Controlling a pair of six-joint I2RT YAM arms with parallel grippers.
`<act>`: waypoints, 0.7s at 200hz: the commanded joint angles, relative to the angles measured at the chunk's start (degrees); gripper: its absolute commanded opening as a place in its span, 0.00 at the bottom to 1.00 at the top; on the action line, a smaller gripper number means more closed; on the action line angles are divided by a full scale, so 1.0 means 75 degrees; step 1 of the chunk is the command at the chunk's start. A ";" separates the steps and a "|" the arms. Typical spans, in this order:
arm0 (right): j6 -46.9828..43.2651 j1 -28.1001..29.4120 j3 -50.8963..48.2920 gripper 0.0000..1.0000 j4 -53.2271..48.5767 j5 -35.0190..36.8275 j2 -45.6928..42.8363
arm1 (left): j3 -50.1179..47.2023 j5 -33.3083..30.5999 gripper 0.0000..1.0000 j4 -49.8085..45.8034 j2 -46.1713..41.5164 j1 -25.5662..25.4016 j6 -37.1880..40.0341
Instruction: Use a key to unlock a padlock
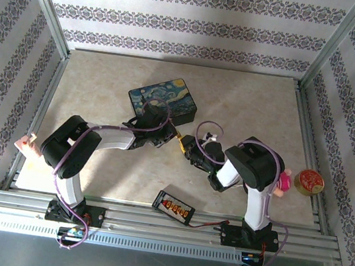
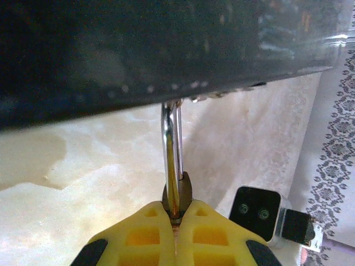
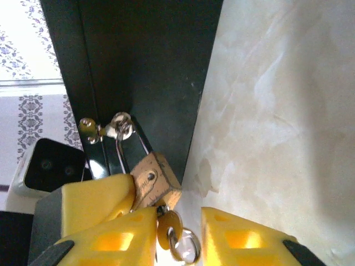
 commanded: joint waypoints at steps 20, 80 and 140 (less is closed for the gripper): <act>-0.1190 0.0089 -0.0473 0.29 -0.0722 -0.0003 -0.0781 | -0.0026 0.0915 0.00 -0.0049 0.0111 -0.0101 -0.0429; -0.3111 0.0228 -0.0472 0.33 -0.4589 0.0811 -0.3068 | 0.0016 0.0821 0.00 -0.0433 0.0108 -0.0089 -0.0330; -0.6785 0.0973 0.1287 0.25 -0.9716 0.2325 -0.4898 | -0.0002 0.0950 0.00 -0.0445 0.0136 -0.0078 -0.0423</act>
